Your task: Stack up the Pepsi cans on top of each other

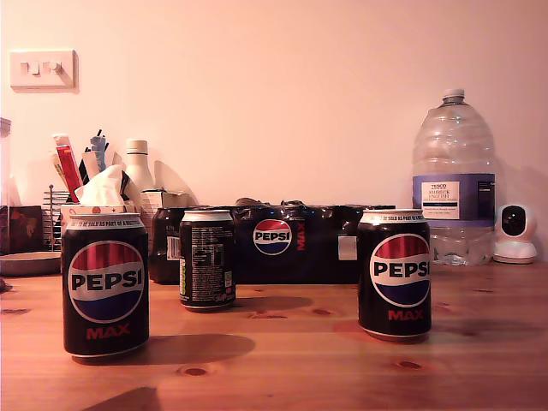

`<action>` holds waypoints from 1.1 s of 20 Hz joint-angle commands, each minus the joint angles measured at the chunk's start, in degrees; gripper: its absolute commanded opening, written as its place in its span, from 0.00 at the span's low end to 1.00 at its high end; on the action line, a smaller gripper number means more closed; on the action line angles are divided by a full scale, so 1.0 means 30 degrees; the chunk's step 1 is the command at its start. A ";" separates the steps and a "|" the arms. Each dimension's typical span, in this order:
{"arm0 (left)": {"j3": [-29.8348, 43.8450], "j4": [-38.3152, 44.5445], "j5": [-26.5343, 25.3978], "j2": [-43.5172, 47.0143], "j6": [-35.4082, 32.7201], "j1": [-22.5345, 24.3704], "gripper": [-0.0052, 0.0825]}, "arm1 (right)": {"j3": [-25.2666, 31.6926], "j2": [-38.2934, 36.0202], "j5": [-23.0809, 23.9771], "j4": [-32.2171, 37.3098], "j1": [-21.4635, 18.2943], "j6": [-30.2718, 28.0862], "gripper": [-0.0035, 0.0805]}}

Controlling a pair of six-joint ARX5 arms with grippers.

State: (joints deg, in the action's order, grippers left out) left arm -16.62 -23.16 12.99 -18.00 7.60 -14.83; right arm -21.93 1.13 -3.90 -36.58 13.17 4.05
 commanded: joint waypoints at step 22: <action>0.2361 0.5268 0.2550 0.0903 -0.0095 -0.1530 0.03 | 0.0474 0.0561 -0.4881 0.4707 0.0000 -0.0517 0.03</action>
State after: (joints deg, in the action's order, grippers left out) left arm -11.75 -8.23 20.69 -15.97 7.51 -18.98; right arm -21.74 1.98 -18.02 -23.07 13.19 2.85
